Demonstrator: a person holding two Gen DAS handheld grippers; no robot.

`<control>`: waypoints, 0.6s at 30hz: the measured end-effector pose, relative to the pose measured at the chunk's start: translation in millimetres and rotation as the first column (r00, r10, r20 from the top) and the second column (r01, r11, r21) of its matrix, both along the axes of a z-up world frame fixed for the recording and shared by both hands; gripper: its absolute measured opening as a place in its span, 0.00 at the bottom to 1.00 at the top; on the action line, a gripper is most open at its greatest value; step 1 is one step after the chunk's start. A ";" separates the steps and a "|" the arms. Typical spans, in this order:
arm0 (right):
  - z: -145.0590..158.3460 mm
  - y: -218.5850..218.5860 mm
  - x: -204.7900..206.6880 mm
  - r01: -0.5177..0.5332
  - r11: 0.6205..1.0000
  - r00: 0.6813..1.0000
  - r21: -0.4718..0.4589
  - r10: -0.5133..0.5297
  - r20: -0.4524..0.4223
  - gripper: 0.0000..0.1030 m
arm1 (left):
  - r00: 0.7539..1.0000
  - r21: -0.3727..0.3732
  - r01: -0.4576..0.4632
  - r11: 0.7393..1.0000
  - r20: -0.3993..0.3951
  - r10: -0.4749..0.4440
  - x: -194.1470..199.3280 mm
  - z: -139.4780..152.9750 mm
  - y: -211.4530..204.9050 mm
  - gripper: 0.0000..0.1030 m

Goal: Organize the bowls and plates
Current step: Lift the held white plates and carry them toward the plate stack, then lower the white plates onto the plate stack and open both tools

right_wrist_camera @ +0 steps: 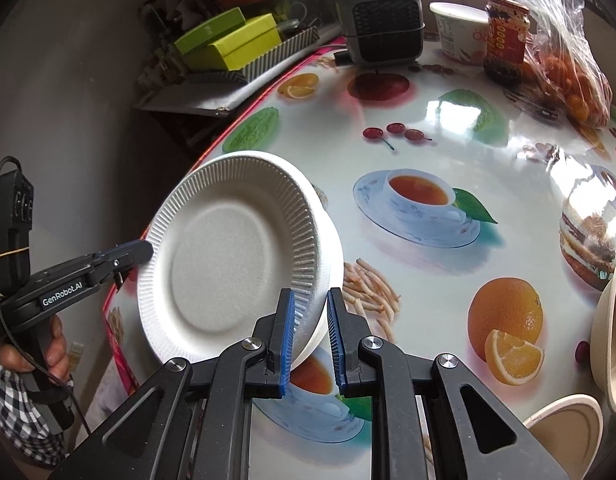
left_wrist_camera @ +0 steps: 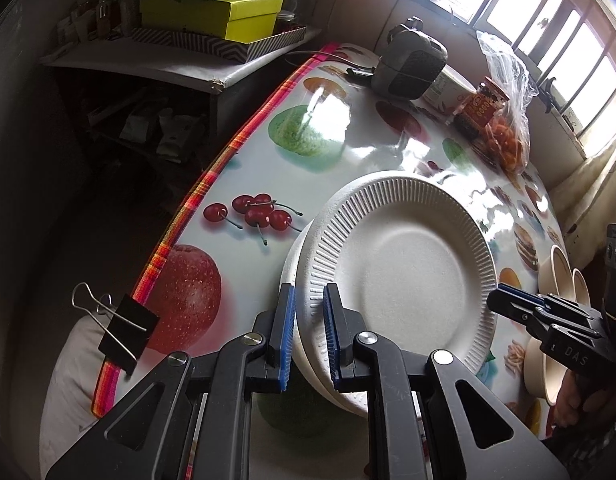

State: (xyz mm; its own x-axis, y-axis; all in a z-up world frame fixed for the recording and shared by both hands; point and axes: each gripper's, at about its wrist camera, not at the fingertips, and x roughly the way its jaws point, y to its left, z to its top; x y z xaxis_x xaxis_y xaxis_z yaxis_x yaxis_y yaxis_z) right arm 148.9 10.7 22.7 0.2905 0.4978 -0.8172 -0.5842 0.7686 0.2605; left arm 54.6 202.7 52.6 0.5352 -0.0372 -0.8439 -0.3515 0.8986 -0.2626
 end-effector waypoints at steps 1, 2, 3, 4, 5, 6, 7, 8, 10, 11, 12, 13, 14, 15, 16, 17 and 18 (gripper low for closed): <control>-1.8 1.3 -0.1 -0.001 1.000 1.000 -0.002 0.001 -0.003 0.16 | 1.000 -0.001 -0.001 1.000 -0.004 0.001 0.2 -1.2 1.2 0.15; -3.3 2.5 0.0 -0.002 1.000 1.000 -0.004 0.002 -0.005 0.16 | 1.000 -0.001 -0.003 1.000 -0.008 0.003 0.3 -2.5 2.3 0.15; -4.6 3.4 0.1 -0.003 1.000 1.000 -0.005 0.003 -0.008 0.16 | 1.000 -0.001 -0.005 1.000 -0.009 0.005 0.5 -3.3 3.2 0.15; -5.8 4.3 0.0 -0.004 1.000 1.000 -0.008 0.004 -0.008 0.16 | 1.000 -0.001 -0.005 1.000 -0.011 0.005 0.6 -4.2 3.8 0.15; -6.7 5.0 -0.1 -0.005 1.000 1.000 -0.011 0.005 -0.008 0.16 | 1.000 -0.002 -0.006 1.000 -0.014 0.006 0.7 -5.3 4.1 0.15; -7.6 5.4 -0.1 -0.005 1.000 1.000 -0.014 0.005 -0.010 0.16 | 1.000 -0.003 -0.006 1.000 -0.017 0.006 1.1 -6.4 4.4 0.15; -8.5 5.5 0.2 -0.005 1.000 1.000 -0.017 0.005 -0.011 0.16 | 1.000 -0.003 -0.006 1.000 -0.018 0.005 1.5 -7.3 4.4 0.15; -9.3 6.2 0.3 -0.005 1.000 1.000 -0.019 0.005 -0.012 0.16 | 1.000 -0.004 -0.005 1.000 -0.021 0.005 2.1 -8.3 4.7 0.15; -10.5 7.0 1.3 -0.004 1.000 1.000 -0.022 0.004 -0.014 0.16 | 1.000 -0.007 -0.007 1.000 -0.026 0.006 3.0 -10.4 5.3 0.15; -11.0 7.2 1.7 -0.004 1.000 1.000 -0.023 0.004 -0.015 0.16 | 1.000 -0.008 -0.007 1.000 -0.027 0.007 3.6 -11.1 5.1 0.15; -11.2 7.2 1.5 -0.004 1.000 1.000 -0.025 0.003 -0.015 0.16 | 1.000 -0.009 -0.007 1.000 -0.029 0.006 4.0 -11.9 5.0 0.15; -11.7 7.3 1.9 -0.002 1.000 1.000 -0.027 0.002 -0.015 0.16 | 1.000 -0.008 -0.005 1.000 -0.031 0.004 4.6 -12.3 4.6 0.15; -12.4 7.4 2.5 -0.001 1.000 1.000 -0.028 0.001 -0.016 0.16 | 0.999 -0.008 -0.004 1.000 -0.033 0.003 5.3 -13.1 4.6 0.15; -13.0 7.6 3.0 -0.001 1.000 1.000 -0.028 0.000 -0.018 0.16 | 0.999 -0.009 -0.004 1.000 -0.035 0.004 5.6 -13.9 5.1 0.15; -13.6 7.7 3.2 0.000 1.000 1.000 -0.030 0.000 -0.019 0.16 | 0.999 -0.009 -0.003 1.000 -0.037 0.003 6.0 -14.7 5.0 0.15; -14.1 8.0 3.5 0.000 1.000 1.000 -0.030 -0.001 -0.020 0.16 | 0.999 -0.009 -0.004 1.000 -0.039 0.003 6.0 -15.3 4.9 0.15; -14.5 8.2 3.8 -0.001 1.000 1.000 -0.032 0.000 -0.021 0.16 | 0.999 -0.011 -0.005 1.000 -0.040 0.004 6.0 -15.8 4.8 0.15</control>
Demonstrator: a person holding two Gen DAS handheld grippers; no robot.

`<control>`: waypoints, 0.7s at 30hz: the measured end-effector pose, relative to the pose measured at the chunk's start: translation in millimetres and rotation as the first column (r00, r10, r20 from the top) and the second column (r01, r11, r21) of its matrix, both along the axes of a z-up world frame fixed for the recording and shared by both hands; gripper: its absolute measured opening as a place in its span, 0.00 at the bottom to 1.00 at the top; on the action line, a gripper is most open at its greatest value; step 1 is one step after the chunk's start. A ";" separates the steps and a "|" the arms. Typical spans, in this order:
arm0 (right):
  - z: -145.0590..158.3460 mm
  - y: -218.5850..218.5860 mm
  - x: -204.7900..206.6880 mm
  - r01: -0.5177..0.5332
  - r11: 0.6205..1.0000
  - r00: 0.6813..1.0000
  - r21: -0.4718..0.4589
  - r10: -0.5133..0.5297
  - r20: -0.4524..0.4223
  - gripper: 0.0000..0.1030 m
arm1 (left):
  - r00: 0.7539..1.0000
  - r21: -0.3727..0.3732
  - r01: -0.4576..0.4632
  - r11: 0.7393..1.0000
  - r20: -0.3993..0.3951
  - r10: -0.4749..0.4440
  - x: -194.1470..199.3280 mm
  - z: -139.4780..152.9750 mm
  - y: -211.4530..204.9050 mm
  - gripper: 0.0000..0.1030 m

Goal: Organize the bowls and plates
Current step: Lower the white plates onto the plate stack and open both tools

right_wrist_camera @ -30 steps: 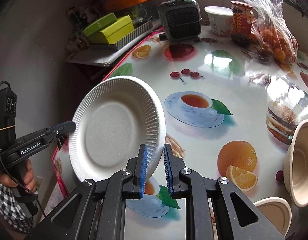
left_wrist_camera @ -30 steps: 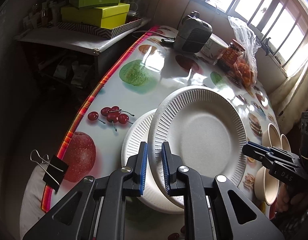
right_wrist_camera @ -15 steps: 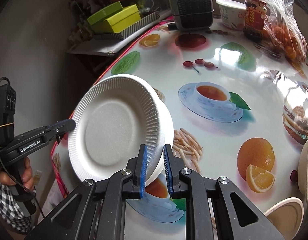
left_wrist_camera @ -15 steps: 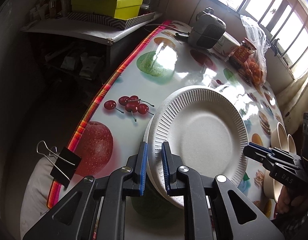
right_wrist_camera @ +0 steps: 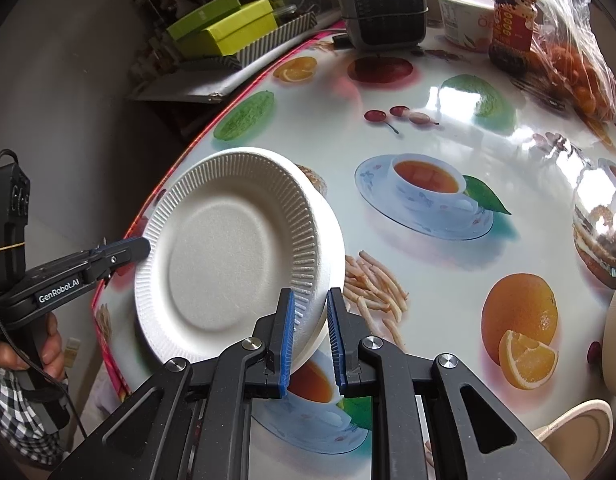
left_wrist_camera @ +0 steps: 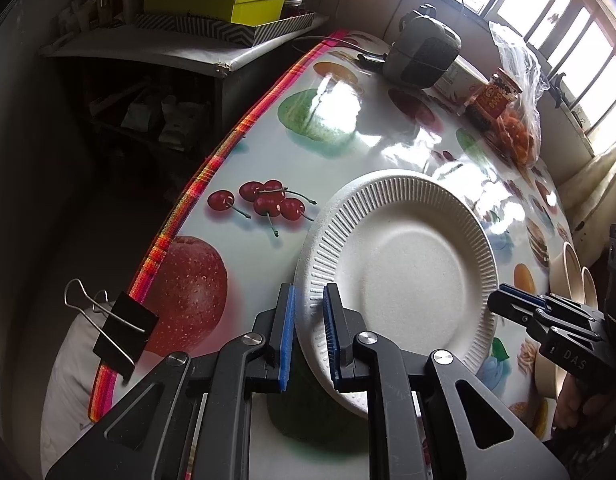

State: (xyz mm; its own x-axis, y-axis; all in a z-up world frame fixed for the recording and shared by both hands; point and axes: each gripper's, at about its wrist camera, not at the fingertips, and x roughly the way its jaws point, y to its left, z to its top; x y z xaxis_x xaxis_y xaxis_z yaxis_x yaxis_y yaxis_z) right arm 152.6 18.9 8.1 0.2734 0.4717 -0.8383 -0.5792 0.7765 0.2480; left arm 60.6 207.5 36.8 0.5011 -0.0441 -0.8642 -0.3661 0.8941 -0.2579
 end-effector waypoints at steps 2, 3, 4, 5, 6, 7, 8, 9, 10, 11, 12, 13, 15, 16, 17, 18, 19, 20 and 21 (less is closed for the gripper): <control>-0.6 0.6 -0.1 -0.001 1.000 1.000 -0.005 0.001 0.004 0.16 | 1.000 0.002 0.001 1.000 -0.001 -0.001 -0.1 -0.7 -0.3 0.15; -1.0 1.0 0.2 -0.002 1.000 1.000 -0.006 0.002 0.004 0.16 | 1.000 0.002 0.001 1.000 -0.002 -0.001 0.1 -1.1 -0.2 0.15; -1.1 1.0 0.0 -0.002 1.000 1.000 -0.007 0.002 0.005 0.16 | 1.000 0.002 0.001 1.000 -0.003 -0.001 0.1 -1.3 -0.1 0.15; -1.0 0.9 -0.1 -0.002 1.000 1.000 -0.006 0.002 0.005 0.16 | 1.000 0.002 0.001 1.000 -0.004 -0.001 0.2 -1.6 0.1 0.15; -1.0 0.9 -0.1 -0.002 1.000 1.000 -0.005 0.002 0.005 0.16 | 1.000 0.001 0.001 1.000 -0.004 -0.001 0.2 -1.4 0.0 0.15; -0.9 0.9 -0.1 -0.002 1.000 1.000 -0.006 0.002 0.005 0.16 | 1.000 0.003 0.002 1.000 -0.004 -0.002 0.4 -1.5 -0.4 0.15; -0.8 0.8 0.0 -0.002 1.000 1.000 -0.007 0.002 0.004 0.16 | 1.000 0.005 0.003 1.000 -0.004 -0.003 0.6 -1.8 -0.3 0.15; -0.7 0.8 0.0 -0.003 1.000 1.000 -0.007 0.003 0.004 0.16 | 1.000 0.004 0.003 1.000 -0.005 -0.003 0.9 -2.0 -0.4 0.15; -0.6 0.8 0.0 -0.002 1.000 1.000 -0.007 0.003 0.005 0.16 | 1.000 0.004 0.003 1.000 -0.005 -0.003 1.3 -2.3 -0.6 0.15; -0.6 0.7 -0.1 -0.002 1.000 1.000 -0.007 0.002 0.005 0.16 | 1.000 0.005 0.004 1.000 -0.006 -0.004 1.6 -2.4 -1.1 0.15; -0.8 0.7 0.1 -0.001 1.000 1.000 -0.006 0.001 0.005 0.16 | 1.000 0.004 0.003 1.000 -0.006 -0.003 1.4 -2.4 -1.2 0.15; -0.5 1.1 0.0 0.000 1.000 1.000 -0.007 0.000 0.005 0.16 | 1.000 0.005 0.004 1.000 -0.006 -0.004 1.4 -2.3 -1.7 0.15; -0.8 0.3 0.7 0.001 1.000 1.000 -0.006 -0.001 0.005 0.17 | 1.000 0.006 0.005 1.000 -0.005 -0.005 1.8 -2.6 -1.0 0.15; -0.8 0.3 0.7 0.002 1.000 1.000 -0.005 -0.002 0.004 0.17 | 1.000 0.005 0.004 1.000 -0.005 -0.004 2.0 -2.7 -1.2 0.15; -0.7 -0.2 1.1 0.003 1.000 1.000 -0.004 -0.003 0.004 0.17 | 1.000 0.005 0.004 1.000 -0.005 -0.004 2.2 -2.7 -1.6 0.15; -0.9 -0.5 1.5 0.003 1.000 1.000 -0.004 -0.003 0.004 0.17 | 1.000 0.004 0.002 1.000 -0.004 -0.002 2.4 -2.7 -1.8 0.15; -0.9 -0.6 1.5 0.003 1.000 1.000 -0.004 -0.003 0.004 0.17 | 1.000 0.003 0.001 1.000 -0.004 -0.001 2.5 -2.5 -2.1 0.15; -0.8 -0.5 1.4 0.004 1.000 1.000 -0.004 -0.004 0.004 0.17 | 1.000 0.004 0.003 1.000 -0.005 -0.003 2.4 -2.4 -1.9 0.15; -0.8 -0.5 1.5 0.003 1.000 1.000 -0.004 -0.003 0.004 0.17 | 1.000 0.005 0.002 1.000 -0.004 -0.002 2.4 -2.4 -1.9 0.15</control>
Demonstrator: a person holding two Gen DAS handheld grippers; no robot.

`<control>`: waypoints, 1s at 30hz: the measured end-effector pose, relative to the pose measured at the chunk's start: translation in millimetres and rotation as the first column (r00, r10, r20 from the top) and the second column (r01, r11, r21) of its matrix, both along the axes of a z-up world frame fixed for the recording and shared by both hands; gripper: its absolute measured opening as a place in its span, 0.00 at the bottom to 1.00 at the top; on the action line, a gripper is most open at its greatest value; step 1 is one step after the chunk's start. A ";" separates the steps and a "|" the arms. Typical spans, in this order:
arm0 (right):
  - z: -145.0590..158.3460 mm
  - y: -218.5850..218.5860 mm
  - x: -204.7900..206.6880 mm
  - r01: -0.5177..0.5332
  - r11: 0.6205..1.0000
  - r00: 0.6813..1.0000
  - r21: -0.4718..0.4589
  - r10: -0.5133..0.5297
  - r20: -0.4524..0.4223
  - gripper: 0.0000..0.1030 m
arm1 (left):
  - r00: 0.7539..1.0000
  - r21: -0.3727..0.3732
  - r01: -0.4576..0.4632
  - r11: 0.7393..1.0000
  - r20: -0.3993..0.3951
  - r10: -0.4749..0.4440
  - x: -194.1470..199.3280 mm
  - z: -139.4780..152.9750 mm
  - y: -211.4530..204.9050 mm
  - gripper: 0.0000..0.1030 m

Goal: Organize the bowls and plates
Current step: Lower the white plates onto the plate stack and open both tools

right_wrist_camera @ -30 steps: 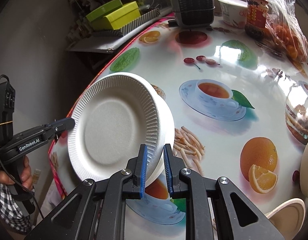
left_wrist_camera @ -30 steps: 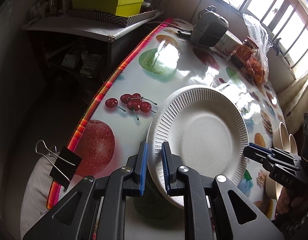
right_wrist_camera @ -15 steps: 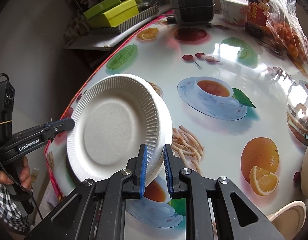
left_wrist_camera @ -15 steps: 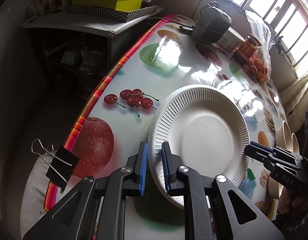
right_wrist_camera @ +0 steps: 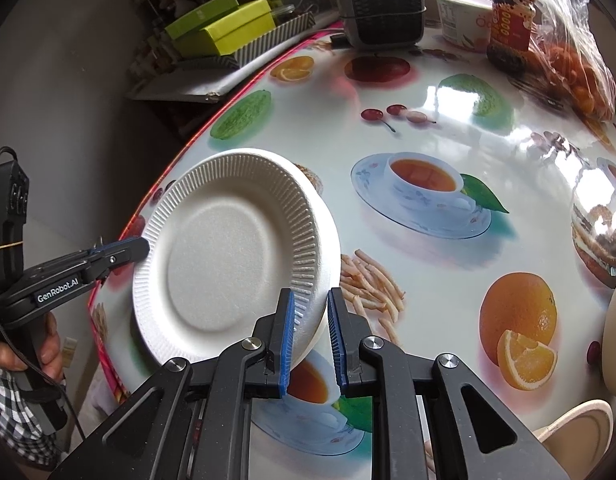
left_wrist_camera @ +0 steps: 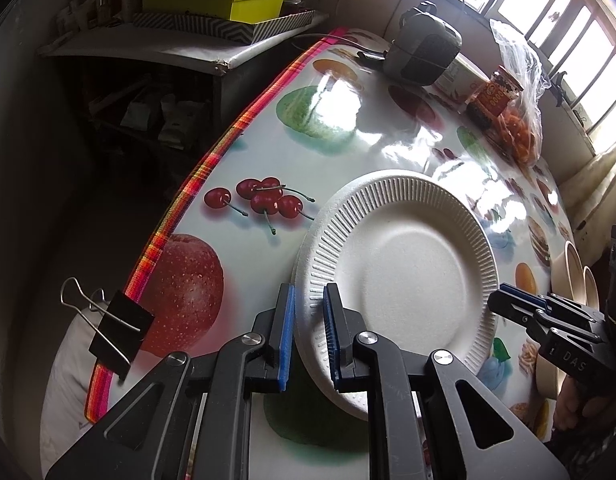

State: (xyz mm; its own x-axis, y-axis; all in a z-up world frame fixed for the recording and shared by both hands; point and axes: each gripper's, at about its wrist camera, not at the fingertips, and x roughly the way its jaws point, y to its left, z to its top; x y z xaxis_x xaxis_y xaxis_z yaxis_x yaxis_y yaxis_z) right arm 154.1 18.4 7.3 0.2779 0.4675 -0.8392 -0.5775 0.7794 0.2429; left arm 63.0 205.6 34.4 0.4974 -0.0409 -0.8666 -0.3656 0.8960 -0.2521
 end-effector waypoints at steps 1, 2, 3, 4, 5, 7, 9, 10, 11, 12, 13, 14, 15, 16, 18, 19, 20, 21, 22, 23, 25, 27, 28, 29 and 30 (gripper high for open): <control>0.0 -0.1 0.0 0.000 1.000 1.000 0.000 0.000 0.000 0.17 | 1.000 0.000 0.000 1.000 0.000 0.000 0.1 0.0 -0.1 0.15; 0.0 0.0 -0.1 0.000 1.000 1.000 0.000 0.000 0.001 0.17 | 1.000 0.000 0.001 1.000 -0.001 -0.001 0.1 0.0 -0.1 0.15; -0.3 -0.5 0.1 0.001 1.000 1.000 -0.001 -0.001 0.001 0.17 | 1.000 -0.001 0.001 1.000 -0.001 -0.001 0.1 0.0 0.2 0.15; -0.5 -0.8 0.4 0.001 1.000 1.000 -0.002 -0.001 0.000 0.17 | 1.000 0.000 0.002 1.000 -0.002 -0.002 0.2 -0.1 0.0 0.15; -0.6 -1.0 0.5 0.002 1.000 1.000 -0.002 -0.002 0.000 0.17 | 1.000 0.000 0.003 1.000 -0.002 -0.003 0.4 -0.2 -0.2 0.15; -0.7 -1.1 0.5 0.002 1.000 1.000 -0.004 -0.002 0.000 0.21 | 1.000 0.001 0.003 1.000 -0.003 -0.003 0.6 -0.2 -0.5 0.15; -1.2 -1.3 0.5 0.005 1.000 1.000 -0.006 -0.005 -0.001 0.25 | 1.000 0.002 0.003 1.000 -0.004 -0.003 0.6 -0.1 -0.7 0.16; -1.0 -1.3 0.5 0.004 1.000 1.000 -0.004 -0.004 -0.001 0.25 | 1.000 0.003 0.004 1.000 -0.005 -0.004 0.7 -0.4 -0.8 0.16; -1.3 -1.6 0.4 0.004 1.000 1.000 -0.003 -0.004 -0.001 0.25 | 1.000 0.005 0.003 1.000 -0.005 -0.003 0.5 -0.2 -0.8 0.17; -1.5 -2.0 0.1 0.006 1.000 1.000 -0.003 -0.006 0.000 0.25 | 1.000 0.006 0.001 1.000 -0.006 -0.001 0.2 -0.2 -0.8 0.17; -1.5 -2.2 -0.1 0.007 1.000 1.000 -0.003 -0.007 0.000 0.25 | 1.000 0.007 0.000 1.000 -0.007 0.000 -0.1 -0.2 -1.0 0.18; -1.4 -2.4 -0.4 0.008 1.000 1.000 -0.003 -0.008 0.001 0.26 | 1.000 0.007 0.000 1.000 -0.007 0.000 -0.2 -0.2 -1.3 0.19; -1.1 -2.5 -0.4 0.009 1.000 1.000 -0.003 -0.009 0.002 0.26 | 1.000 0.006 0.000 1.000 -0.007 0.000 -0.1 -0.2 -1.3 0.20; -0.8 -2.8 -1.0 0.011 1.000 1.000 -0.002 -0.011 0.003 0.26 | 1.000 0.005 0.000 1.000 -0.006 0.000 -0.5 -0.1 -1.6 0.20; -0.1 -3.8 -1.3 0.014 1.000 1.000 -0.001 -0.014 0.005 0.26 | 1.000 0.007 -0.001 1.000 -0.003 0.001 -0.9 0.5 -1.7 0.25; 0.4 -3.7 -1.8 0.016 1.000 1.000 0.000 -0.016 0.005 0.26 | 1.000 0.009 -0.002 1.000 -0.002 0.002 -1.2 0.8 -1.9 0.26; 0.7 -4.1 -2.1 0.017 1.000 1.000 0.001 -0.017 0.006 0.27 | 1.000 0.010 -0.003 1.000 -0.001 0.003 -1.5 1.4 -1.6 0.29; 1.4 -4.3 -2.6 0.018 1.000 1.000 0.002 -0.018 0.007 0.28 | 1.000 0.010 -0.005 1.000 0.000 0.005 -2.1 1.7 -1.2 0.31; 1.9 -4.6 -3.2 0.019 1.000 1.000 0.004 -0.019 0.009 0.29 | 1.000 0.011 -0.006 1.000 0.002 0.006 -2.4 2.2 -1.3 0.32; 2.5 -5.0 -3.9 0.020 1.000 1.000 0.007 -0.020 0.009 0.29 | 1.000 0.010 -0.007 1.000 0.003 0.007 -2.7 2.8 -1.1 0.33; 4.3 -6.2 -5.2 0.025 1.000 1.000 0.009 -0.025 0.016 0.29 | 1.000 0.019 -0.007 1.000 0.008 0.007 -3.6 4.8 -1.7 0.33; 7.1 -7.3 -7.2 0.029 0.999 0.999 0.012 -0.030 0.030 0.30 | 1.000 0.030 -0.008 1.000 0.015 0.007 -4.8 8.1 -3.4 0.33; 8.5 -9.1 -8.4 0.031 0.999 0.999 0.019 -0.032 0.033 0.31 | 1.000 0.034 -0.006 0.999 0.019 0.006 -5.1 9.9 -4.3 0.34; 10.0 -10.3 -9.1 0.034 0.999 0.999 0.024 -0.035 0.037 0.32 | 1.000 0.039 -0.006 0.999 0.022 0.005 -5.1 12.1 -4.5 0.34; 11.6 -11.8 -10.0 0.037 0.999 0.998 0.027 -0.038 0.042 0.32 | 1.000 0.049 -0.006 0.999 0.028 0.005 -5.0 14.7 -4.6 0.36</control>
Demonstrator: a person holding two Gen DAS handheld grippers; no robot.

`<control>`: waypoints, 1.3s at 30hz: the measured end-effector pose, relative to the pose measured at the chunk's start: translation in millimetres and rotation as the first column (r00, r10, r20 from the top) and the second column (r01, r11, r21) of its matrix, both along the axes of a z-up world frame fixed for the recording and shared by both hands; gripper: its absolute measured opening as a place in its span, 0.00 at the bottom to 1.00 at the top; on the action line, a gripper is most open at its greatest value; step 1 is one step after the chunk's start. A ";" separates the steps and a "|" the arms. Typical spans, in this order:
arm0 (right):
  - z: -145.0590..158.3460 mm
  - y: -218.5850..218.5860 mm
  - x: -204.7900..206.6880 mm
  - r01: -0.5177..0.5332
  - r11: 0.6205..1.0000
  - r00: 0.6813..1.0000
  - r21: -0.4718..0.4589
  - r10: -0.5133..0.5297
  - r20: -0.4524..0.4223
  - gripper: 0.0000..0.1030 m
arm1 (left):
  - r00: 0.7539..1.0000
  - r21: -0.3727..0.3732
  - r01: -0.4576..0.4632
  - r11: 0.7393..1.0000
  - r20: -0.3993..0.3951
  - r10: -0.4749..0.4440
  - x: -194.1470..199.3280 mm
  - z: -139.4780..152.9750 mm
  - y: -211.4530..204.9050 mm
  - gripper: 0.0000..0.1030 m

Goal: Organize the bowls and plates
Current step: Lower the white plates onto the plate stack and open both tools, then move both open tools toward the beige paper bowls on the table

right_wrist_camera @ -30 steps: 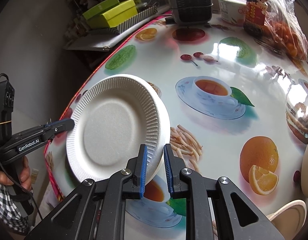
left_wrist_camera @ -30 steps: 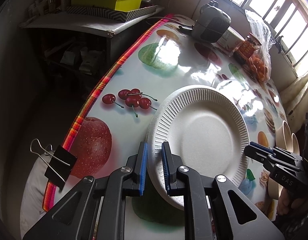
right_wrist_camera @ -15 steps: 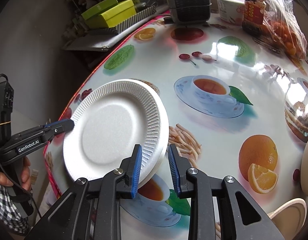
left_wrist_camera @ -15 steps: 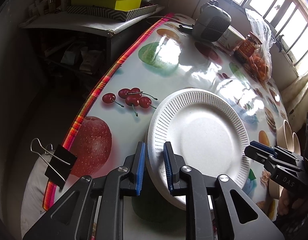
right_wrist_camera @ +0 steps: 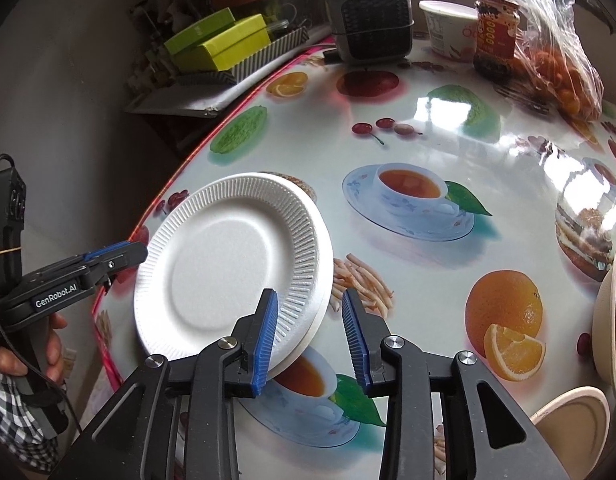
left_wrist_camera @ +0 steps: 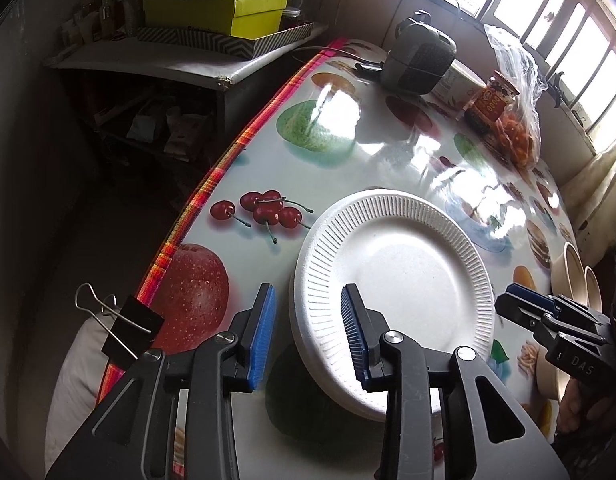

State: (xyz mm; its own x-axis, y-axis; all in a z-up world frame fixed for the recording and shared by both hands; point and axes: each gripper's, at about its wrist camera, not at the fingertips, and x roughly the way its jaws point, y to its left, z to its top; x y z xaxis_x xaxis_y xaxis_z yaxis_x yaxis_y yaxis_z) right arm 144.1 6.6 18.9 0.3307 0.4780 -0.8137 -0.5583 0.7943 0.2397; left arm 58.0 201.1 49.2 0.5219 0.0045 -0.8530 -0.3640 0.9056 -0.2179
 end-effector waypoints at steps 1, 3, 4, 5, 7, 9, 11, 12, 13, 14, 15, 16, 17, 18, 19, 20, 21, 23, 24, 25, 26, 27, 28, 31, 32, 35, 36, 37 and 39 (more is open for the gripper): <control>1.7 -1.5 -0.7 0.005 1.000 1.000 0.001 -0.005 0.006 0.33 | 1.000 0.010 0.002 1.000 0.006 -0.002 -0.3 2.6 -1.6 0.37; 4.8 -5.2 -2.6 0.016 1.000 1.000 0.000 -0.016 0.018 0.33 | 1.000 0.014 0.006 1.000 0.019 -0.006 -0.5 7.9 -4.3 0.37; 6.6 -7.6 -3.9 0.022 1.000 0.999 0.000 -0.022 0.025 0.33 | 1.000 0.014 0.011 1.000 0.023 -0.011 -0.4 10.3 -6.3 0.37; 8.8 -9.6 -5.1 0.028 1.000 0.999 -0.001 -0.028 0.032 0.33 | 1.000 0.018 0.012 1.000 0.028 -0.013 -0.4 12.8 -8.2 0.37; 14.0 -14.9 -8.2 0.040 0.999 0.998 -0.001 -0.040 0.053 0.34 | 0.999 0.045 0.023 0.999 0.040 -0.025 0.7 19.0 -15.0 0.37; 19.8 -22.1 -10.8 0.060 0.998 0.995 0.004 -0.060 0.073 0.36 | 0.998 0.045 0.039 0.998 0.055 -0.041 3.4 25.3 -21.9 0.37; 25.8 -28.9 -13.7 0.078 0.997 0.993 0.019 -0.079 0.089 0.37 | 0.995 0.049 0.060 0.997 0.072 -0.064 6.1 32.0 -31.0 0.37; 28.8 -32.7 -15.6 0.088 0.996 0.991 0.022 -0.090 0.099 0.37 | 0.994 0.064 0.071 0.995 0.081 -0.076 7.1 35.8 -36.5 0.37; 31.8 -35.4 -17.1 0.099 0.995 0.989 0.021 -0.101 0.112 0.37 | 0.992 0.074 0.084 0.994 0.089 -0.091 8.4 39.2 -42.1 0.37; 34.1 -38.9 -18.4 0.112 0.994 0.986 0.017 -0.113 0.123 0.37 | 0.990 0.075 0.099 0.992 0.095 -0.106 10.7 41.8 -47.2 0.37; 36.2 -42.7 -19.7 0.122 0.992 0.983 0.016 -0.123 0.133 0.37 | 0.987 0.069 0.116 0.991 0.101 -0.122 13.5 43.9 -52.2 0.37; 38.1 -47.0 -21.1 0.131 0.991 0.981 0.018 -0.132 0.139 0.37 | 0.985 0.064 0.133 0.989 0.106 -0.140 16.1 45.7 -57.2 0.37; 39.8 -51.3 -21.9 0.142 0.990 0.979 0.019 -0.143 0.143 0.37 | 0.982 0.066 0.145 0.987 0.109 -0.151 18.8 47.0 -62.3 0.37; 40.9 -56.5 -22.5 0.153 0.988 0.977 0.023 -0.155 0.145 0.38 | 0.981 0.070 0.155 0.985 0.111 -0.162 21.7 47.8 -67.5 0.37; 42.0 -61.6 -23.9 0.165 0.986 0.975 0.024 -0.167 0.148 0.38 | 0.978 0.068 0.167 0.984 0.111 -0.174 24.6 48.3 -72.6 0.37; 42.6 -66.0 -24.5 0.177 0.984 0.972 0.023 -0.179 0.150 0.38 | 0.976 0.062 0.180 0.982 0.113 -0.186 27.3 48.7 -77.9 0.37; 43.6 -70.3 -25.3 0.190 0.982 0.969 0.020 -0.191 0.155 0.38 | 0.973 0.060 0.194 0.979 0.113 -0.200 30.2 48.7 -83.0 0.37; 45.5 -78.0 -27.1 0.216 0.976 0.962 0.008 -0.214 0.169 0.38 | 0.968 0.062 0.221 0.973 0.111 -0.226 35.2 48.8 -94.4 0.37; 46.8 -81.5 -28.2 0.226 0.974 0.959 0.003 -0.223 0.176 0.38 | 0.964 0.063 0.235 0.970 0.111 -0.241 37.9 49.1 -99.8 0.37; 48.3 -85.9 -29.2 0.239 0.971 0.954 0.001 -0.235 0.184 0.38 | 0.961 0.062 0.248 0.967 0.110 -0.253 40.7 49.4 -104.8 0.37; 49.7 -90.5 -29.9 0.256 0.967 0.948 0.000 -0.252 0.193 0.38 | 0.958 0.063 0.259 0.964 0.112 -0.264 42.2 49.6 -109.8 0.37; 51.0 -95.1 -30.6 0.275 0.962 0.942 -0.001 -0.269 0.200 0.38 | 0.954 0.064 0.272 0.960 0.114 -0.278 44.5 50.1 -115.2 0.37; 52.2 -99.2 -31.4 0.291 0.957 0.936 -0.002 -0.284 0.206 0.38 | 0.950 0.063 0.283 0.957 0.115 -0.289 46.6 50.6 -119.9 0.37; 55.4 -111.4 -33.5 0.324 0.946 0.923 0.000 -0.316 0.220 0.38 | 0.940 0.057 0.313 0.948 0.121 -0.318 52.8 51.4 -133.9 0.37; 56.3 -115.1 -34.3 0.335 0.942 0.918 -0.002 -0.326 0.226 0.38 | 0.937 0.056 0.323 0.945 0.121 -0.327 54.9 51.3 -138.0 0.37; 57.7 -125.3 -35.2 0.372 0.928 0.901 -0.015 -0.357 0.244 0.38 | 0.926 0.053 0.354 0.934 0.118 -0.358 60.4 49.9 -151.1 0.37; 57.9 -128.7 -35.4 0.380 0.925 0.898 -0.015 -0.365 0.247 0.38 | 0.922 0.052 0.364 0.930 0.117 -0.368 62.0 49.9 -155.3 0.37; 58.1 -132.3 -36.0 0.390 0.921 0.893 -0.014 -0.375 0.249 0.39 | 0.919 0.053 0.372 0.927 0.117 -0.376 63.7 49.9 -159.5 0.37; 59.1 -140.2 -38.1 0.414 0.910 0.881 -0.012 -0.397 0.258 0.39 | 0.913 0.058 0.386 0.921 0.117 -0.391 66.4 49.9 -167.7 0.37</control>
State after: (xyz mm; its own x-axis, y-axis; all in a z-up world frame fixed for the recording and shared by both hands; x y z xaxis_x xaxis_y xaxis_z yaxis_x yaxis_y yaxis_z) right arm 106.0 -133.6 77.9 0.6762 0.2084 -0.7067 -0.2185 0.9727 0.0779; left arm 124.4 33.3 99.0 0.5892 -0.1931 -0.7846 0.0458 0.9774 -0.2062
